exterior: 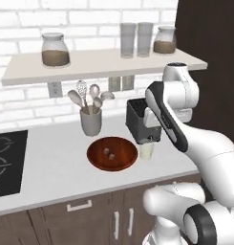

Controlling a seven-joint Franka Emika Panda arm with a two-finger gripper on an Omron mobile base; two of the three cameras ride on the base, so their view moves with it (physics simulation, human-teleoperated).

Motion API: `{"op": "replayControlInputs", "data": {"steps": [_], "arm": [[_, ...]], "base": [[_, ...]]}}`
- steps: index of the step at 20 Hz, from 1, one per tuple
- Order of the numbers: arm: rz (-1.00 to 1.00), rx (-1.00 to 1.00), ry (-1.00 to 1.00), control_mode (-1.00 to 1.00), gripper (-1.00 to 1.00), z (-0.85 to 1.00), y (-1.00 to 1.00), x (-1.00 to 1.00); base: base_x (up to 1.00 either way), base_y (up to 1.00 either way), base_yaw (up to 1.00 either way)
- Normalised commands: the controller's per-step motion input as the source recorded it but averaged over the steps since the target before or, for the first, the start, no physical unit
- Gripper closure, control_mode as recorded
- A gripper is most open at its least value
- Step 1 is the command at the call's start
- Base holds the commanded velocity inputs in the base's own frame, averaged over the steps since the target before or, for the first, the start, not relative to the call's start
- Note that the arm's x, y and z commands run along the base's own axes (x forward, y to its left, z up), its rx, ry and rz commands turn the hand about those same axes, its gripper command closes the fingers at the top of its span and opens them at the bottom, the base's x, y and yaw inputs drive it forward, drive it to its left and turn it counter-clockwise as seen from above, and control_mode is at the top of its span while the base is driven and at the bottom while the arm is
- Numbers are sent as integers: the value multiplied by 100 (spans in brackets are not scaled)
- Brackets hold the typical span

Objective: Grab a lemon wedge from the fridge and one ice cube from the ice bowl, and put them in the glass of lemonade.

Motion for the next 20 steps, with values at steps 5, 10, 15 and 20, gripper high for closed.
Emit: {"op": "replayControlInputs", "data": {"steps": [5,10,15,20], "arm": [[0,0,0,100,-100,0,0,0],[0,0,0,100,-100,0,0,0],[0,0,0,100,-100,0,0,0],[4,0,4,-100,-100,-87,31,0]], "base": [[-4,41,0],[73,9,11],[40,3,11],[0,0,0]]}}
